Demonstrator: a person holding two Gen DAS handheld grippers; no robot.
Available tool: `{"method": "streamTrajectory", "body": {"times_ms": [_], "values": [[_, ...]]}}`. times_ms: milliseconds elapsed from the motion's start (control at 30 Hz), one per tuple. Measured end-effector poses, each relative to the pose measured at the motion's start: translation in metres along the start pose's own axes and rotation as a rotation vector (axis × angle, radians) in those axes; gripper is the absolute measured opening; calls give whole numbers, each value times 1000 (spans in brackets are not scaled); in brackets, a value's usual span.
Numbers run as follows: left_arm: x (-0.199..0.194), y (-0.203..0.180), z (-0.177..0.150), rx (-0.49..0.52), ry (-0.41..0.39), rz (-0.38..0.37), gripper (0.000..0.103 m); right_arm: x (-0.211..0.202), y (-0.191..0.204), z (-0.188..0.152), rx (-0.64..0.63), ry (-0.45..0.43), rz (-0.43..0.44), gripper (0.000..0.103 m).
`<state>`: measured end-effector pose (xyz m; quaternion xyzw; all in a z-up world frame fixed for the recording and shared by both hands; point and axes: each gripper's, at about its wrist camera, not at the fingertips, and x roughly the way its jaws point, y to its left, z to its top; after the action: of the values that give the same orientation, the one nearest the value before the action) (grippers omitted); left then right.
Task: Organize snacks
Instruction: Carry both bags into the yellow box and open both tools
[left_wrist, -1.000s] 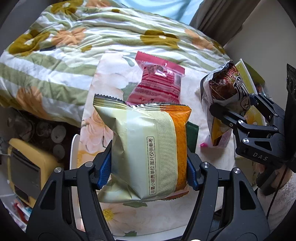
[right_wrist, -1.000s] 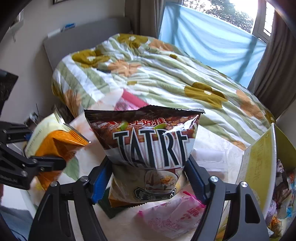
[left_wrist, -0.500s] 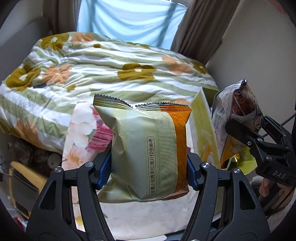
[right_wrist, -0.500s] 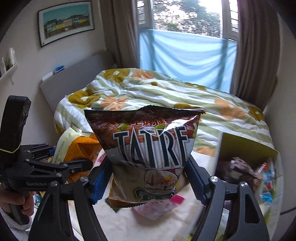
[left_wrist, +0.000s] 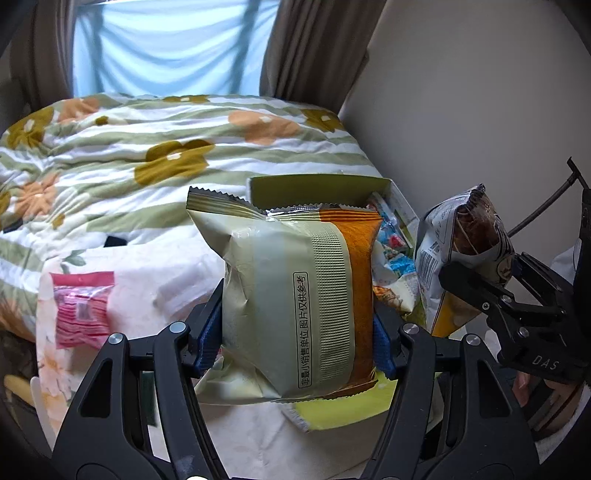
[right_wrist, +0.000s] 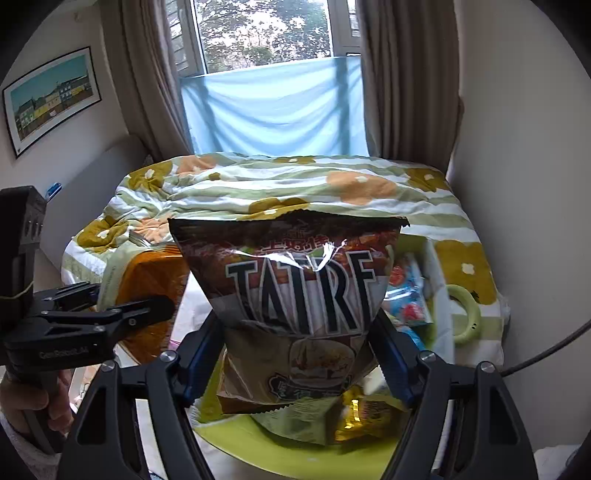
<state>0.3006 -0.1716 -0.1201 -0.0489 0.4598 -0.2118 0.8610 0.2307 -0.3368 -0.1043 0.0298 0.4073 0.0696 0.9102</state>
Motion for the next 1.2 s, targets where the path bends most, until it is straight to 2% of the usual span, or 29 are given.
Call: {"method": "streamTrajectory", "body": {"times_ms": [233, 333, 400, 433, 467, 700, 933, 1200], "values": [[53, -48, 5, -3, 68, 5, 62, 1, -46, 0, 23, 33, 20, 72], [70, -51, 4, -23, 90, 3, 64, 6, -58, 3, 28, 47, 35, 72], [80, -55, 3, -30, 105, 27, 77, 9, -64, 4, 31, 55, 47, 72], [82, -55, 2, -33, 112, 49, 93, 10, -68, 4, 33, 63, 52, 72], [81, -54, 0, -36, 109, 57, 101, 11, -70, 4, 36, 68, 56, 72], [64, -43, -18, -39, 120, 101, 102, 15, -72, 5, 39, 69, 63, 72], [38, -29, -25, -63, 86, 118, 102, 20, -64, 13, 76, 70, 104, 74], [20, -14, -24, -83, 70, 125, 102, 56, -48, 29, 105, 142, 146, 75]]}}
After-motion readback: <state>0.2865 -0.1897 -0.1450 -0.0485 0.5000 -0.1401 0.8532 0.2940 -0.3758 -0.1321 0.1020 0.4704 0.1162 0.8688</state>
